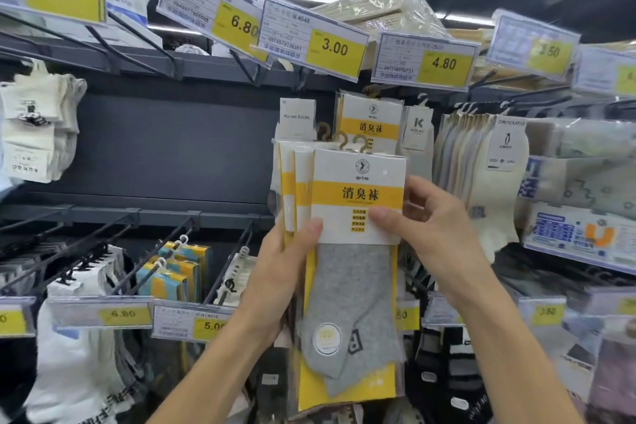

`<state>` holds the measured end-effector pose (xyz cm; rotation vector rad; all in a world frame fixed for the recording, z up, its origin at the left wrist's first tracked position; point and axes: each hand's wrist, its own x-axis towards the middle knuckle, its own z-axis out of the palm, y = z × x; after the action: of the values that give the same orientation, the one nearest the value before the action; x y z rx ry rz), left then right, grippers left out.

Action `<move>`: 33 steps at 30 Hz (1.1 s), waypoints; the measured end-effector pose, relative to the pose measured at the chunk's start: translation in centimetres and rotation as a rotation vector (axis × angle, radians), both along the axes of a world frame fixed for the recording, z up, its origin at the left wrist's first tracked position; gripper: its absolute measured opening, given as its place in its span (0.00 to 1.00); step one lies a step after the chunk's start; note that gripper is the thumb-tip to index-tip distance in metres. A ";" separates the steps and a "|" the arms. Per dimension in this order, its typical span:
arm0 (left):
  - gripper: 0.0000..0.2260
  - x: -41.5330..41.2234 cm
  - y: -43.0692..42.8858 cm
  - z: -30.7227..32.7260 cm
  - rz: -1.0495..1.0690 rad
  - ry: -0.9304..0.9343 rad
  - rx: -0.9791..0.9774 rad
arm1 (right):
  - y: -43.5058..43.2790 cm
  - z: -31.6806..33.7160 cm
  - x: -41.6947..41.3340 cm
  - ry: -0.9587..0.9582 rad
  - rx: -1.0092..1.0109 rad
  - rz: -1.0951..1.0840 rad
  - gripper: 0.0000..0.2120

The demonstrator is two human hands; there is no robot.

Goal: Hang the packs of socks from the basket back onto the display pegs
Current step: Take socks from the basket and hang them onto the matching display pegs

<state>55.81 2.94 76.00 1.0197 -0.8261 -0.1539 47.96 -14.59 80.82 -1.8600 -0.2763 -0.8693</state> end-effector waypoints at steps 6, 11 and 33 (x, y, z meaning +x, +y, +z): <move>0.18 0.0 -0.2 -0.3 0.012 0.014 0.013 | -0.8 0.0 0.1 0.045 0.064 0.070 0.19; 0.21 0.7 -0.4 -0.6 0.061 0.042 0.017 | -1.4 0.2 0.5 0.095 0.141 0.196 0.18; 0.12 0.3 0.6 -1.0 0.050 0.279 -0.213 | -7.0 6.3 5.7 -0.079 0.478 -0.008 0.14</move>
<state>56.14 3.58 75.00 0.7953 -0.5491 -0.1576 53.69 -21.59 87.12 -1.3858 -0.0970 -0.9230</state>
